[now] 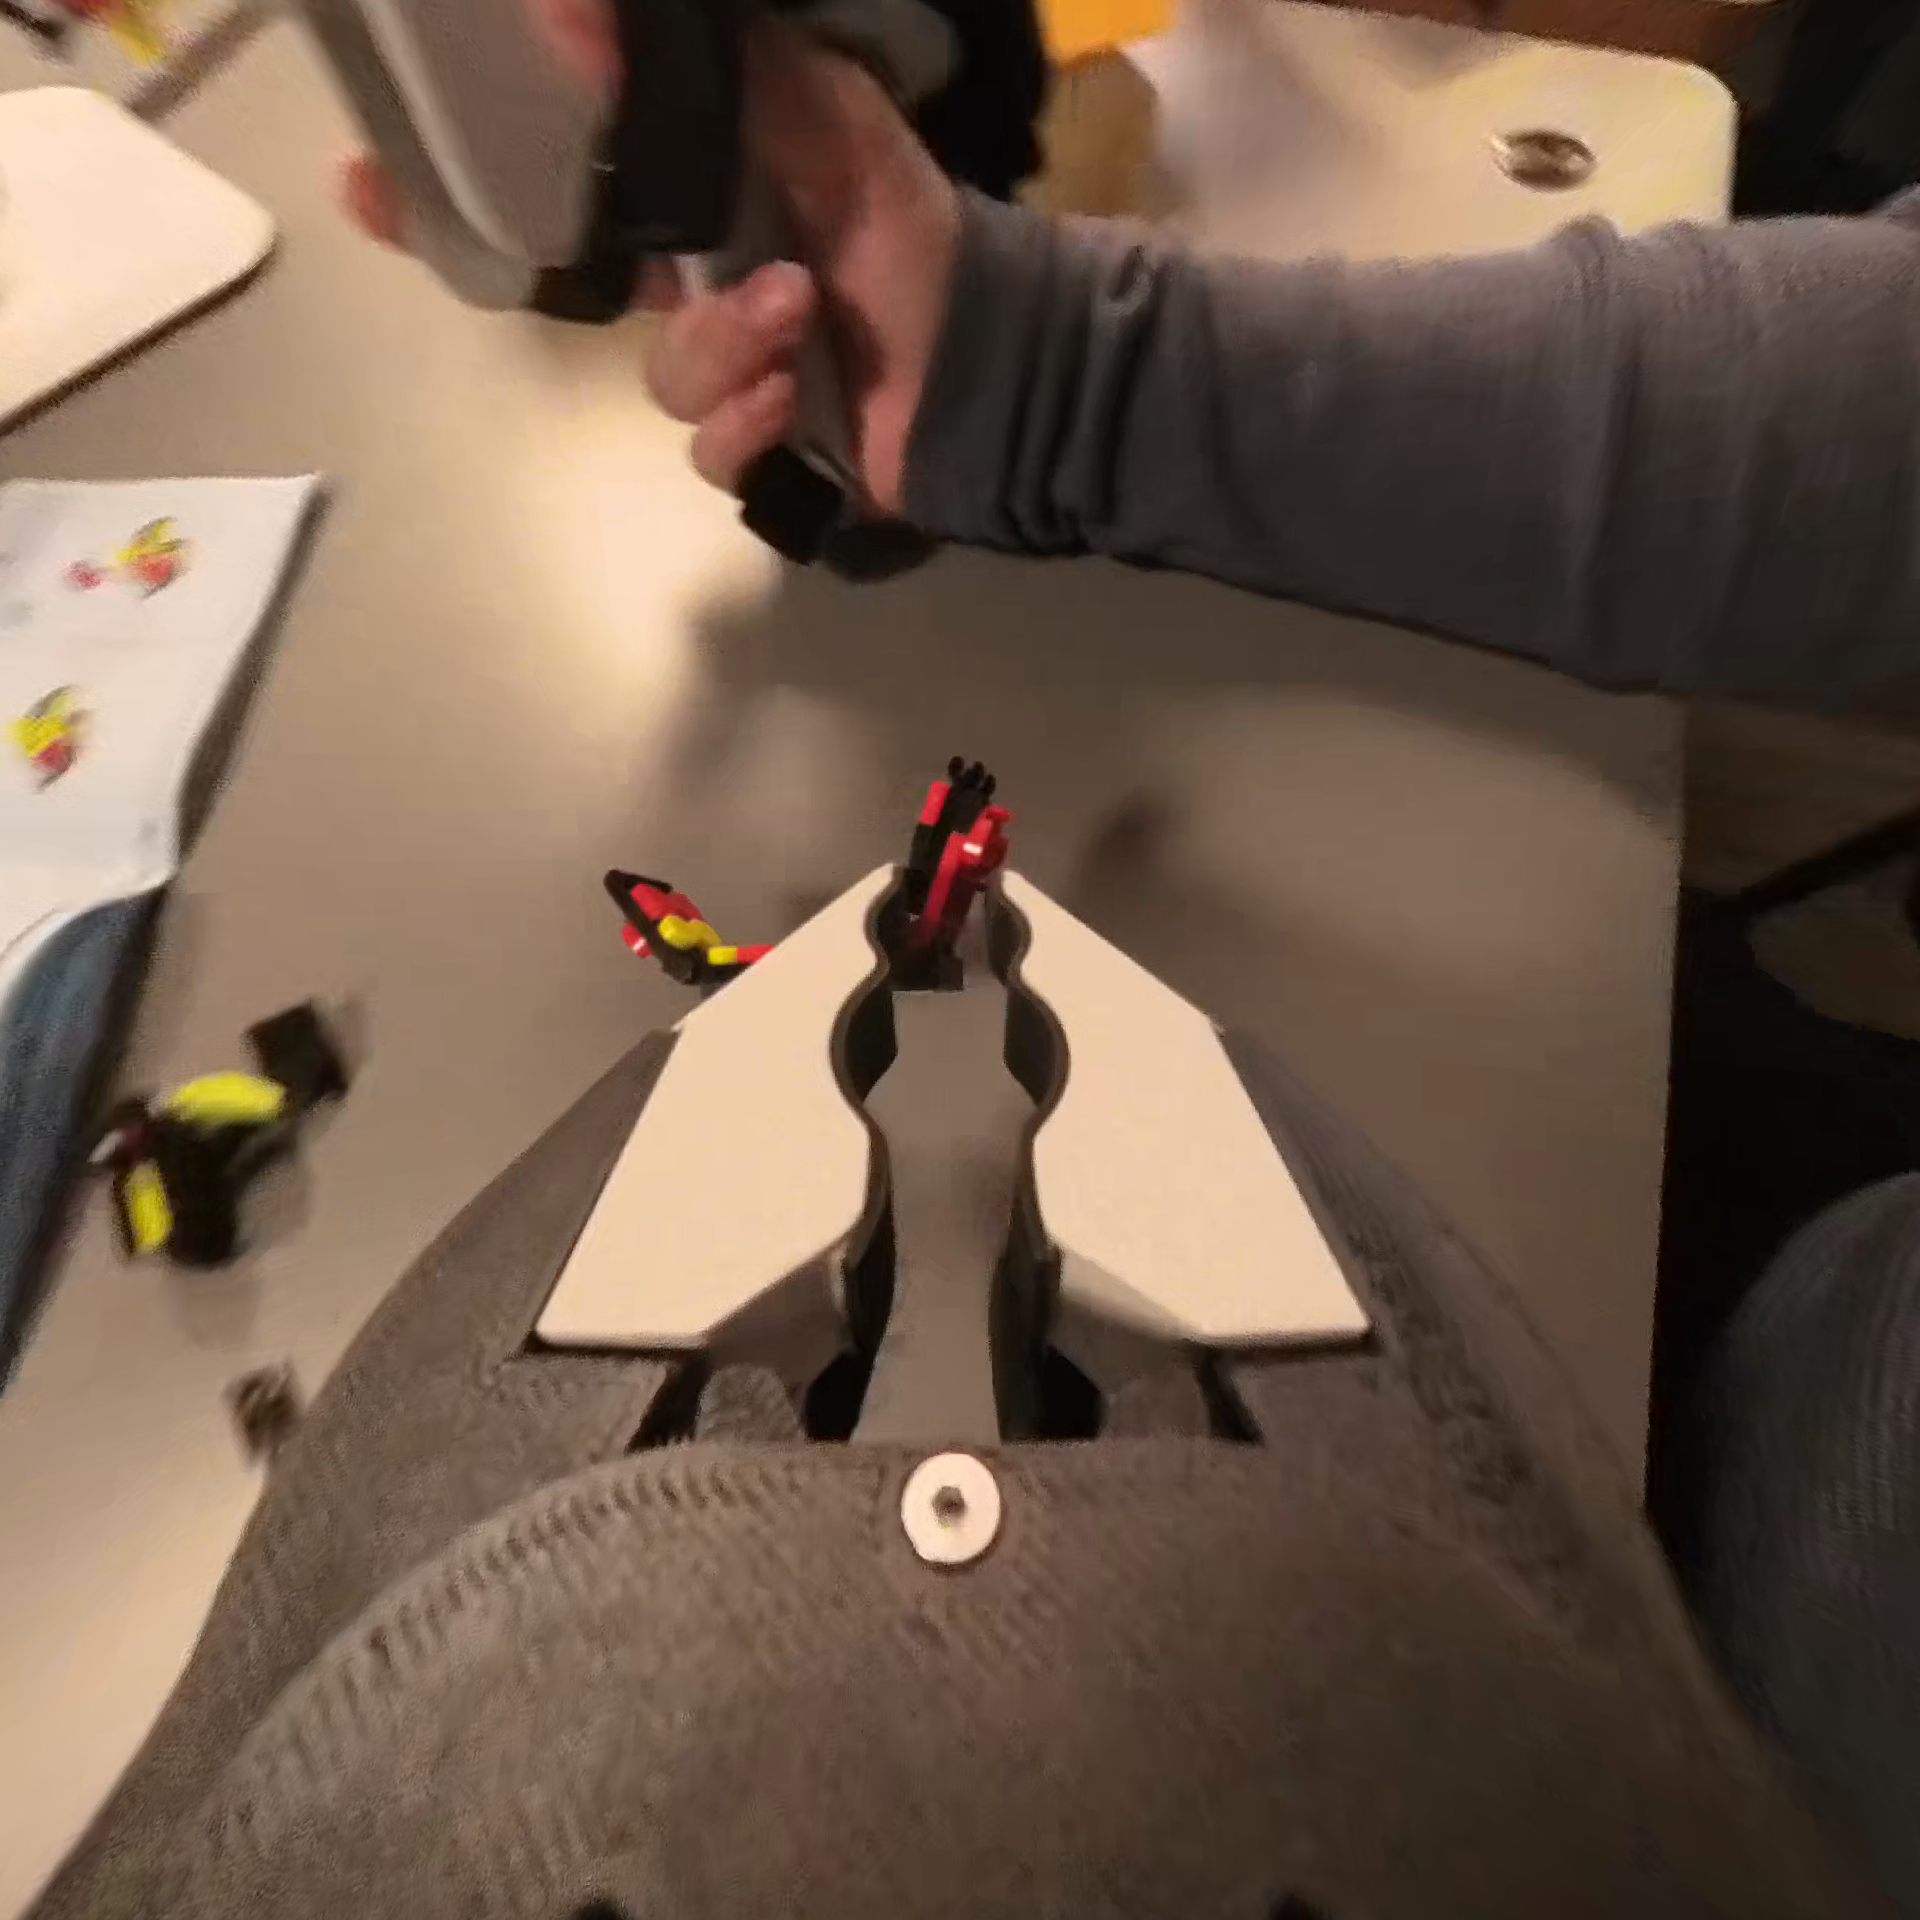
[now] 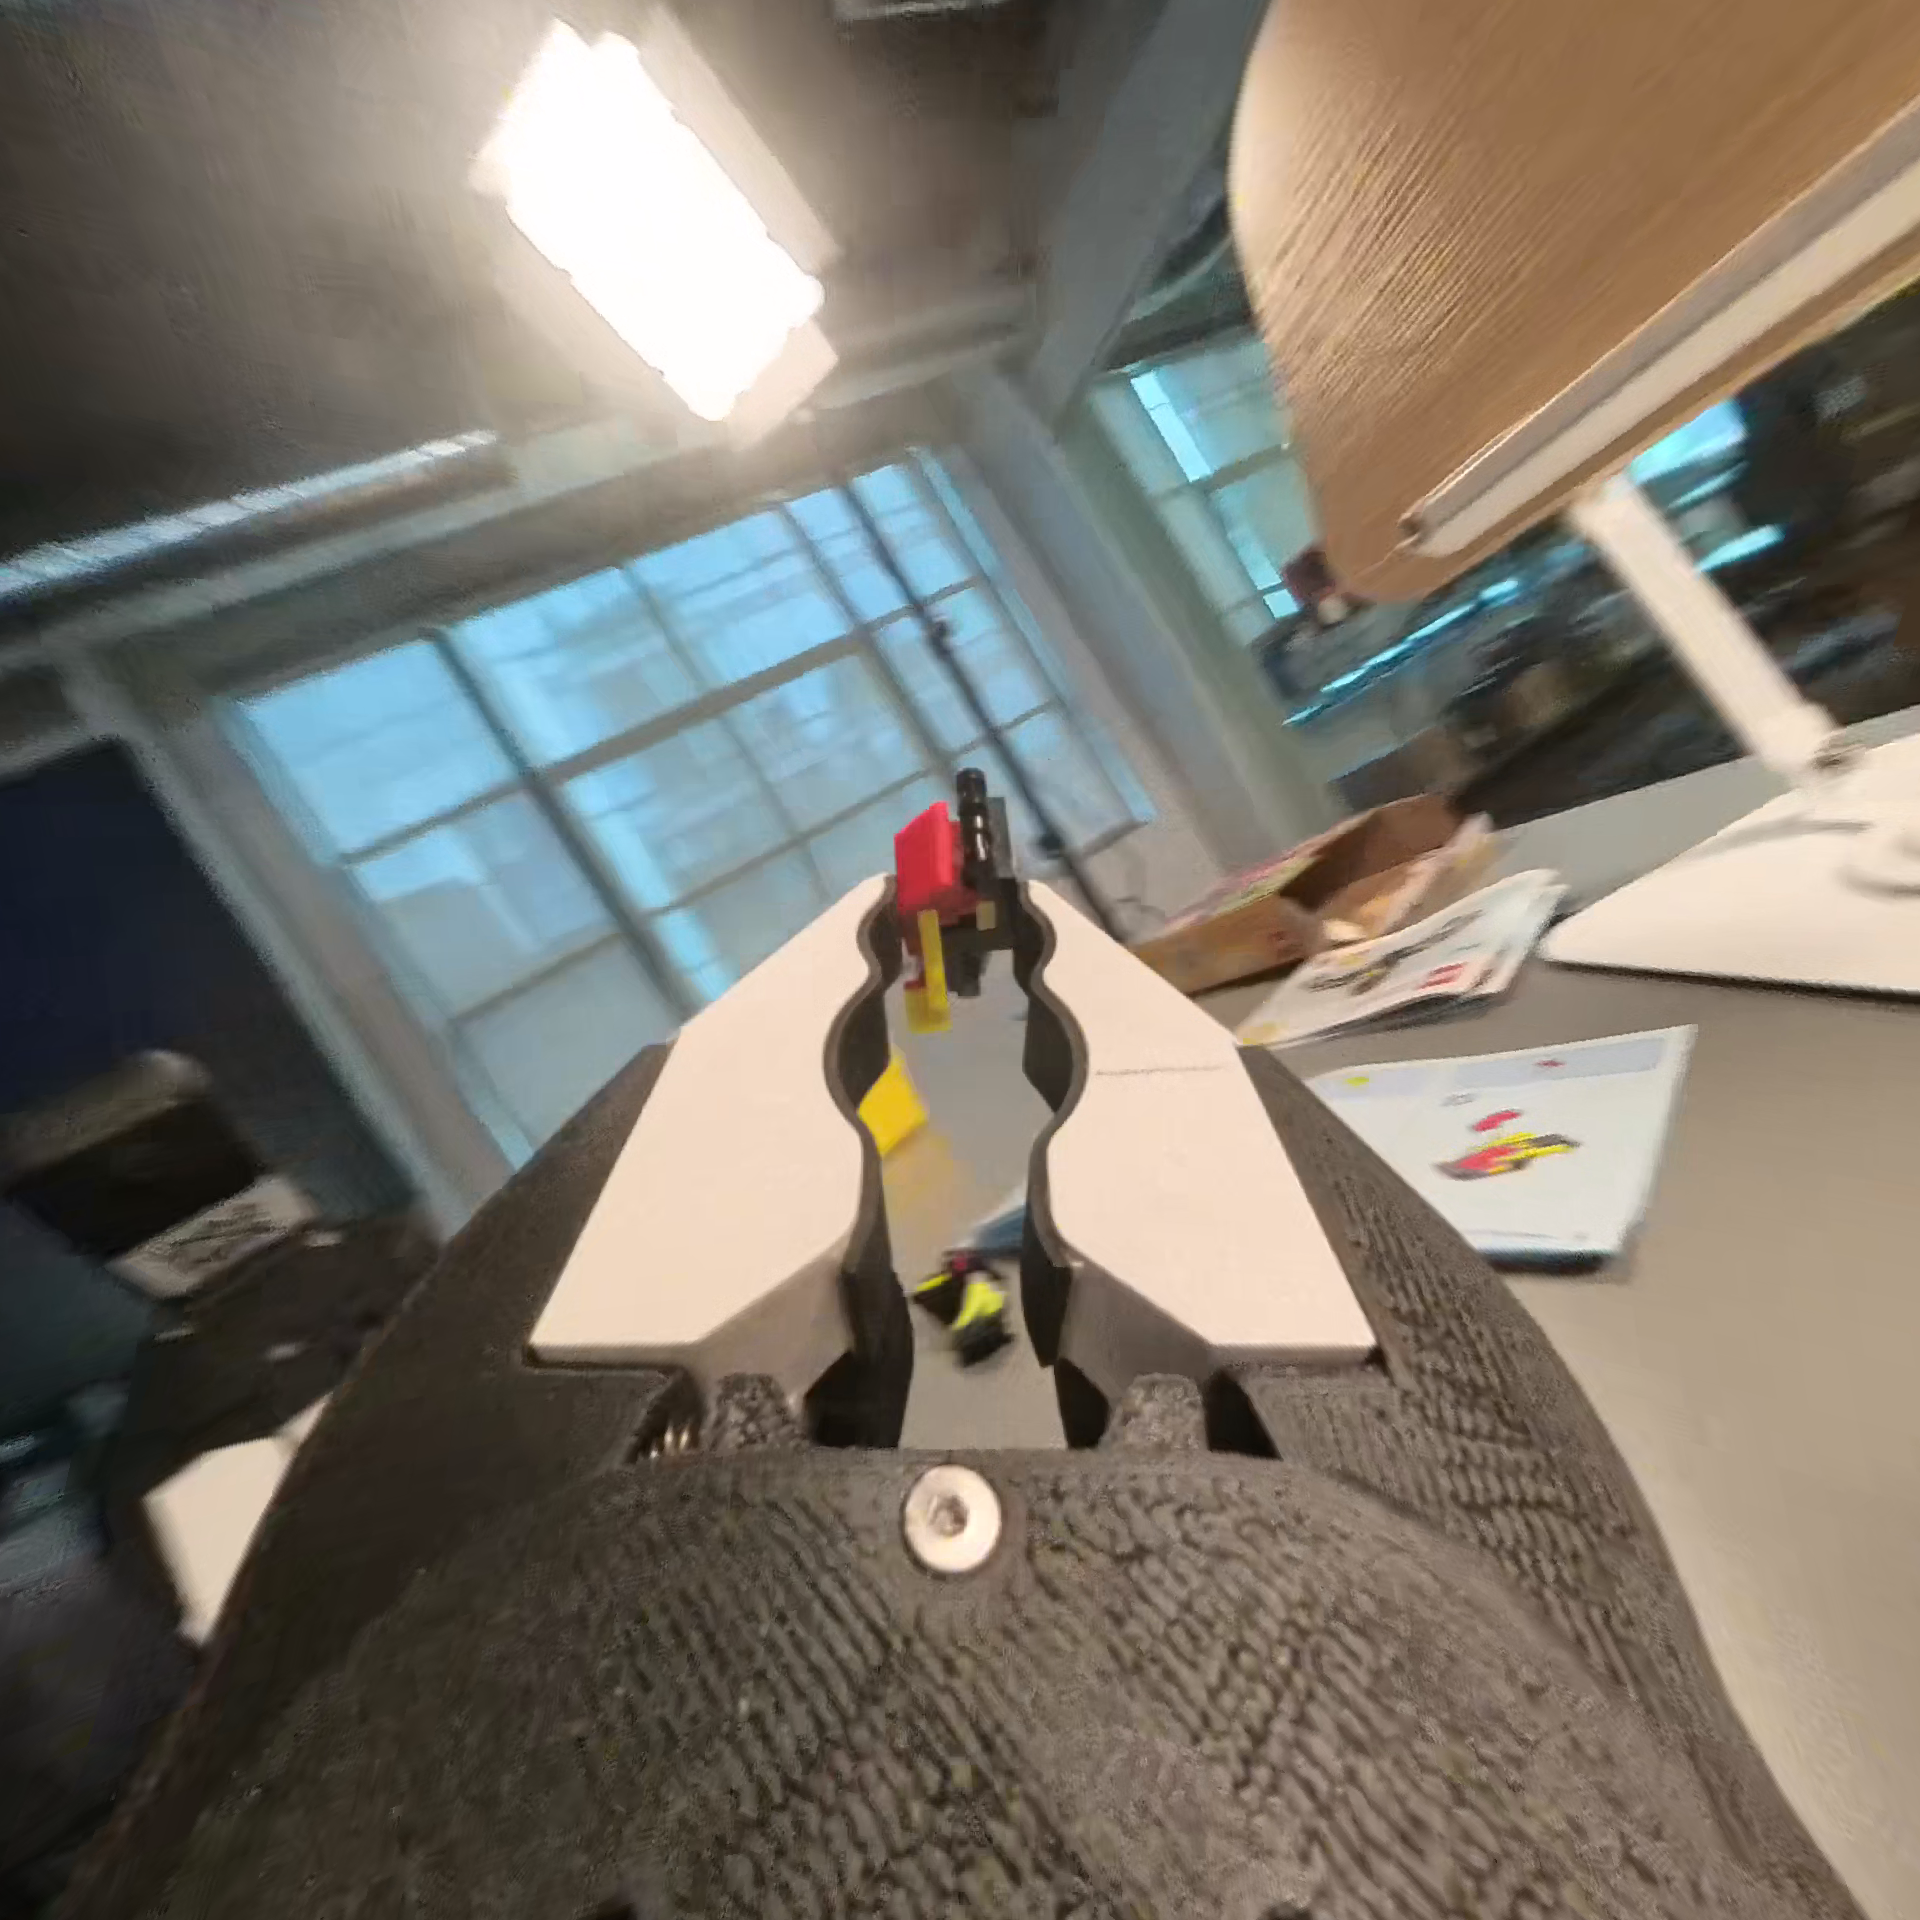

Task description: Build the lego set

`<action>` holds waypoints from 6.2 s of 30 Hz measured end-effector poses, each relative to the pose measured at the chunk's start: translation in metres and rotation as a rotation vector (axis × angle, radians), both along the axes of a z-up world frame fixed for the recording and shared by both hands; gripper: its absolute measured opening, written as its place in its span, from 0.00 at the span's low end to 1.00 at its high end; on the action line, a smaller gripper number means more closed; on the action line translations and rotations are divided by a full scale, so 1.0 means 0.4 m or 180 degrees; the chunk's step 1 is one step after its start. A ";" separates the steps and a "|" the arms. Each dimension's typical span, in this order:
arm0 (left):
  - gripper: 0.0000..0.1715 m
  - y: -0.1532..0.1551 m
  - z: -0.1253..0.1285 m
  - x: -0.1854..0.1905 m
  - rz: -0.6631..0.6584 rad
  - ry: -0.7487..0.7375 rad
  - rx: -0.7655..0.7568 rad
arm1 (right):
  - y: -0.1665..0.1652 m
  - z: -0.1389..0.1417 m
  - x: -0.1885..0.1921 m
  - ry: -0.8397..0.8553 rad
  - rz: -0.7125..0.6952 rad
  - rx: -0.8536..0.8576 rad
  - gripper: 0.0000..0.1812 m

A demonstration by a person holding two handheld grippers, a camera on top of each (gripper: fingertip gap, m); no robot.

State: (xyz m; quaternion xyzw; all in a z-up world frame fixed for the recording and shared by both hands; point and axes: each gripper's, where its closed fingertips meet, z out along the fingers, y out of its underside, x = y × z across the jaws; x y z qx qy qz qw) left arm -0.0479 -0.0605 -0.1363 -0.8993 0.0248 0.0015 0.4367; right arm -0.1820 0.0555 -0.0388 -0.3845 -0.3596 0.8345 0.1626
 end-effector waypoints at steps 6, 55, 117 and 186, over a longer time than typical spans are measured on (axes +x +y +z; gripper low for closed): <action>0.07 0.107 -0.055 0.111 -0.0814 0.0061 -0.0202 | 0.030 0.019 0.077 0.0437 0.0152 0.0386 0.11; 0.16 0.358 -0.106 -0.518 0.0249 -0.0415 -0.0078 | 0.239 -0.013 -0.008 0.0179 -0.1665 0.1242 0.10; 0.31 -0.008 -0.036 -0.533 0.0741 0.1593 -0.0257 | 0.244 -0.017 -0.009 0.0148 -0.1608 0.1200 0.10; 0.00 -0.253 -0.104 -0.742 0.3339 0.0422 -0.0636 | 0.234 -0.020 -0.014 0.0136 -0.1539 0.1208 0.10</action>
